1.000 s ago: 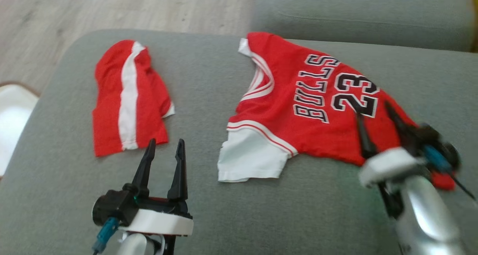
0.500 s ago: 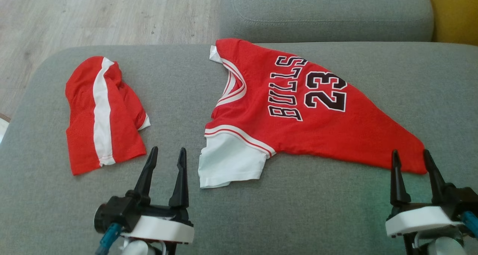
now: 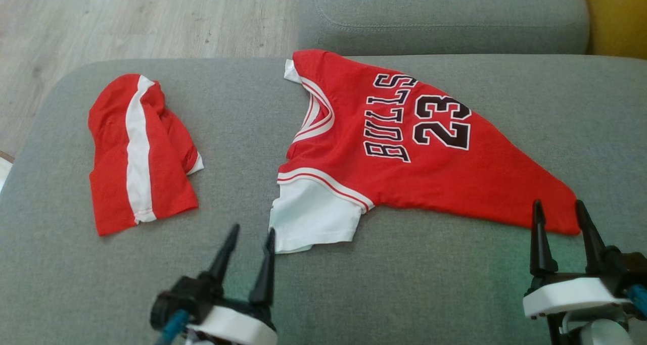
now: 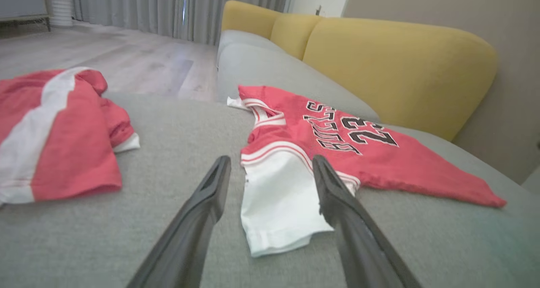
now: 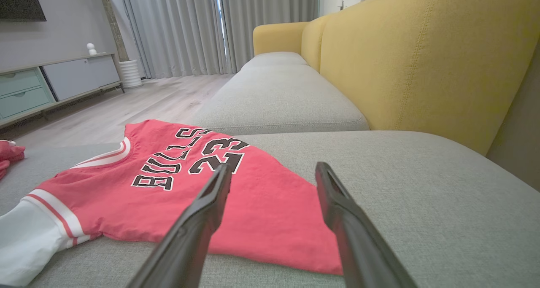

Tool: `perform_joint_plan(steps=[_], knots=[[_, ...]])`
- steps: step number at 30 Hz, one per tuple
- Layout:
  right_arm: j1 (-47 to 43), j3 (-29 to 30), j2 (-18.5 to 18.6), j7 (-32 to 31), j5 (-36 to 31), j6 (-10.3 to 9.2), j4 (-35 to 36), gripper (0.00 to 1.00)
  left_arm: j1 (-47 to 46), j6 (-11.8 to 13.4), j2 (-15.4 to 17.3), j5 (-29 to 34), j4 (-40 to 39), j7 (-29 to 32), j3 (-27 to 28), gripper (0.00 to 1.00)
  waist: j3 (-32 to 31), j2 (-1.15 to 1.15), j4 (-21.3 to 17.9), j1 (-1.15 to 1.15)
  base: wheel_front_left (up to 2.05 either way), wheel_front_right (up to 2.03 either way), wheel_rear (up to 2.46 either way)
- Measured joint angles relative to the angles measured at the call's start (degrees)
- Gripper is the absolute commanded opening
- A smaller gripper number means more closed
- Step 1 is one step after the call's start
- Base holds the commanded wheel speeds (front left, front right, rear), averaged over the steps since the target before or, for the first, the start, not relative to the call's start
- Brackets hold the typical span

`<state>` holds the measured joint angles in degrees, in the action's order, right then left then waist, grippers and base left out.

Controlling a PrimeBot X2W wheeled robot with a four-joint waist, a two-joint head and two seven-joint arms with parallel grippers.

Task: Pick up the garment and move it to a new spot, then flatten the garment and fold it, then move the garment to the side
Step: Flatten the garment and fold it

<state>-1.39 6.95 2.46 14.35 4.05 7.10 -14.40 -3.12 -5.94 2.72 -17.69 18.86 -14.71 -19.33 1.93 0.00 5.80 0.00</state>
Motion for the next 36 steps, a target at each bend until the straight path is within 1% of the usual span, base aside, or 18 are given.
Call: perform_joint_plan(steps=[3,7,10,13,15,18,26,30,36], knots=[[0.1,-0.1,0.0,0.0,0.0,0.0,-0.2,1.0,-0.2,-0.1,0.0,-0.1,3.8,0.6,-1.6,1.0,0.2,0.0,-0.3,0.0,0.0,0.0,0.0],[0.4,-0.2,0.0,0.0,0.2,0.0,-0.4,1.0,-1.6,-0.6,0.0,-0.3,8.3,4.3,-3.7,1.0,0.7,0.0,-0.6,0.0,0.0,0.0,0.0],[1.0,-0.5,0.0,0.0,0.2,0.0,-0.4,1.0,-2.7,-0.7,0.0,-2.0,10.6,6.8,-4.6,1.0,1.0,0.0,-1.0,0.0,0.0,0.0,0.0],[1.0,-0.7,0.0,0.0,0.2,0.0,-0.5,1.0,-2.9,-0.4,0.0,-2.9,12.3,7.1,-4.6,1.0,1.3,0.0,-1.5,0.0,0.0,0.0,0.0],[1.0,-0.7,0.0,0.0,0.2,0.0,-0.5,1.0,-3.3,0.6,0.0,-3.1,13.3,7.1,-4.5,1.0,1.5,0.0,-1.7,0.0,0.0,0.0,0.0],[1.1,-0.8,0.0,0.0,0.5,0.0,-0.6,1.0,-5.1,1.4,0.0,-3.7,14.6,7.0,-4.5,1.0,2.1,0.0,-2.0,0.0,0.0,0.0,0.0],[2.3,-1.2,0.0,0.0,0.8,0.0,-0.6,1.0,-9.8,1.5,-0.1,-5.5,17.8,7.1,-4.5,1.0,3.8,0.0,-3.4,0.0,0.0,0.0,0.0],[2.3,-1.4,0.0,0.0,0.9,0.0,-0.6,1.0,-10.8,1.9,-0.1,-6.0,20.0,9.4,-4.9,1.0,4.6,0.0,-4.1,0.0,0.0,0.0,0.0],[2.4,-1.3,0.0,0.0,1.0,0.0,-1.1,1.0,-12.9,1.8,-0.1,-7.2,21.5,10.0,-5.2,1.0,5.6,0.0,-4.7,0.0,0.0,0.0,0.0]])
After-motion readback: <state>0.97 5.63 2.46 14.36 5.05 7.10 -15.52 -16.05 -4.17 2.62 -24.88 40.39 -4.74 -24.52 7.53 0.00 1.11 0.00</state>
